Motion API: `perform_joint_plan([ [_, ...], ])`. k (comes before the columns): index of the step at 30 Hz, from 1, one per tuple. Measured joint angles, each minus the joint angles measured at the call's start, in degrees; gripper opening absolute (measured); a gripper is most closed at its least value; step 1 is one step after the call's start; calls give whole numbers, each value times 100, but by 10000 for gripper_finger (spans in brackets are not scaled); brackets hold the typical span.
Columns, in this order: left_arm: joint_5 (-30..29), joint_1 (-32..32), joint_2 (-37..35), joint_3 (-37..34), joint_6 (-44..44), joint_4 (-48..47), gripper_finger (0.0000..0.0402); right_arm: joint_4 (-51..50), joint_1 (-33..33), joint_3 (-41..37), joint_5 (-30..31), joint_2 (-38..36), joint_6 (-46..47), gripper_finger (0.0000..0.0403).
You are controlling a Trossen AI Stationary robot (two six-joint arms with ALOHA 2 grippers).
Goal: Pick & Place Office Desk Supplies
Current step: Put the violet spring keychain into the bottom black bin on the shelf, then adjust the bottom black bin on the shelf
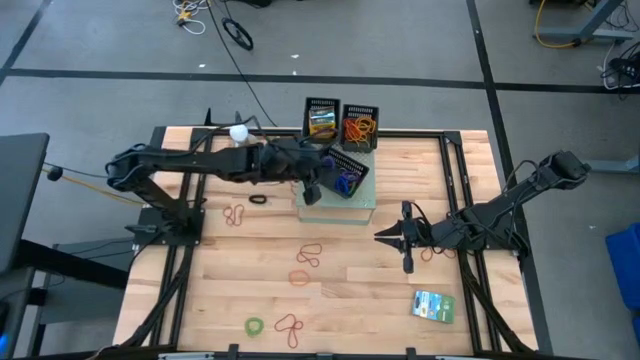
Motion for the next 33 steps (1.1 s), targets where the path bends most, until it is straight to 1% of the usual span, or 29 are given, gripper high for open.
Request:
perform_joint_plan([
  [4, 194, 145, 138, -2, 12, -63, 15, 5, -9, 1, 15, 0, -15, 55],
  [8, 189, 211, 274, -2, 76, -49, 24, 4, -51, -2, 21, 1, -10, 55],
  [11, 181, 204, 364, -2, 109, -37, 45, 0, -52, 1, 39, 2, -15, 55],
  [15, 181, 201, 400, -4, 157, -66, 84, 2, -52, -1, 39, 2, -15, 55],
  [18, 44, 201, 365, -6, 207, -113, 109, 1, -52, -1, 39, 2, -15, 55],
  [22, -30, 203, 303, 178, 514, -434, 128, 2, -52, -1, 37, 2, -17, 55],
  [25, -127, 201, 303, 380, 1024, -952, 130, 2, -52, 0, 35, 1, -62, 55],
  [27, -219, 216, 303, 411, 1227, -1009, 126, 0, -52, 0, 32, 1, -66, 55],
  [33, -166, 369, 363, 413, 1303, -1177, 92, 2, -52, 1, 9, 1, -70, 55],
])
